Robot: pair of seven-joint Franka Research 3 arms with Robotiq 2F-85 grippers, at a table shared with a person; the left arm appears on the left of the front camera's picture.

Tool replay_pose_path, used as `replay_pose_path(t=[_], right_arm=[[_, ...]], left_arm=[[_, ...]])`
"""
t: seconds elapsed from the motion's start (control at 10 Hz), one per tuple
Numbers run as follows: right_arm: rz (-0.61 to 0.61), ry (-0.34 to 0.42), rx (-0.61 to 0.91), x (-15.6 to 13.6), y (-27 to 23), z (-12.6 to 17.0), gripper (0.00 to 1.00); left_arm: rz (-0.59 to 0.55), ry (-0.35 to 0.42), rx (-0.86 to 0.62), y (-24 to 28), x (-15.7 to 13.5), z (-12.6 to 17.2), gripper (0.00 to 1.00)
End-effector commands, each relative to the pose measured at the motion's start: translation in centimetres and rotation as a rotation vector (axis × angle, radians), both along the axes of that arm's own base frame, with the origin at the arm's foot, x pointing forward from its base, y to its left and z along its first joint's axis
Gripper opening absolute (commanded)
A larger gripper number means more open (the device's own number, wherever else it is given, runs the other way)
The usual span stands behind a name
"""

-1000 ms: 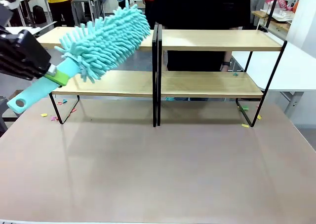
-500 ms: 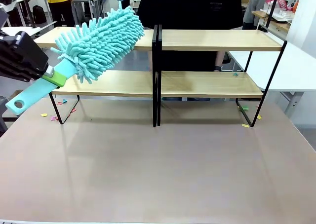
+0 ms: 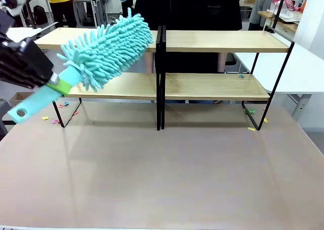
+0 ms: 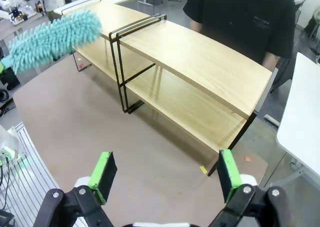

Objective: Clean the shelves.
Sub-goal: Clean another randomly selected level of the Shelf with the Duster.

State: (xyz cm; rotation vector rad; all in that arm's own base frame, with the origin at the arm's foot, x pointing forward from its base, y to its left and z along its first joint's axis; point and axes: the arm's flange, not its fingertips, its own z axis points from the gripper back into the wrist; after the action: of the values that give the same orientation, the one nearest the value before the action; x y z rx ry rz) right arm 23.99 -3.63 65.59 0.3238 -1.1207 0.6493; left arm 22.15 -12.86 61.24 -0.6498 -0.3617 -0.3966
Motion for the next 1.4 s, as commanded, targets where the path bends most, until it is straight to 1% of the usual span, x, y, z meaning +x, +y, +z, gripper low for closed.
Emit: replay_pose_path(t=[0.0,0.1,0.3,0.4,0.5,0.7,0.8,0.9,1.0,1.1,1.2,1.3], right_arm=[[0.008,-0.002,0.003,0.1,0.0,0.0,1.0],[0.008,-0.002,0.003,0.1,0.0,0.0,1.0],[0.008,-0.002,0.003,0.1,0.0,0.0,1.0],[0.008,-0.002,0.003,0.1,0.0,0.0,1.0],[0.008,-0.002,0.003,0.1,0.0,0.0,1.0],[0.008,-0.002,0.003,0.1,0.0,0.0,1.0],[0.008,-0.002,0.003,0.1,0.0,0.0,1.0],[0.008,-0.002,0.003,0.1,0.0,0.0,1.0],[0.008,-0.002,0.003,0.1,0.0,0.0,1.0],[0.008,-0.002,0.003,0.1,0.0,0.0,1.0],[0.008,-0.002,0.003,0.1,0.0,0.0,1.0],[0.008,-0.002,0.003,0.1,0.0,0.0,1.0]], left_arm=[[-0.223,0.082,0.098,-3.8,2.1,-1.0,0.13],[-0.288,0.105,0.145,-6.3,3.1,-1.5,0.13],[-0.33,0.084,0.233,-13.3,4.6,-2.1,0.13],[-0.293,0.06,0.254,-16.9,5.4,-2.4,0.13],[-0.226,0.029,0.274,-20.5,6.3,-2.9,0.13],[-0.105,0.004,0.35,-26.3,8.2,-4.9,0.13],[-0.04,0.008,0.365,-27.8,9.3,-5.9,0.13],[-0.009,0.026,0.388,-29.2,10.4,-6.7,0.13],[-0.024,0.04,0.421,-30.6,11.3,-7.5,0.13],[-0.009,0.044,0.43,-32.1,12.3,-8.1,0.13],[0.052,0.012,0.406,-33.8,13.9,-8.1,0.13],[0.087,0.002,0.393,-35.1,15.4,-8.1,0.13]])
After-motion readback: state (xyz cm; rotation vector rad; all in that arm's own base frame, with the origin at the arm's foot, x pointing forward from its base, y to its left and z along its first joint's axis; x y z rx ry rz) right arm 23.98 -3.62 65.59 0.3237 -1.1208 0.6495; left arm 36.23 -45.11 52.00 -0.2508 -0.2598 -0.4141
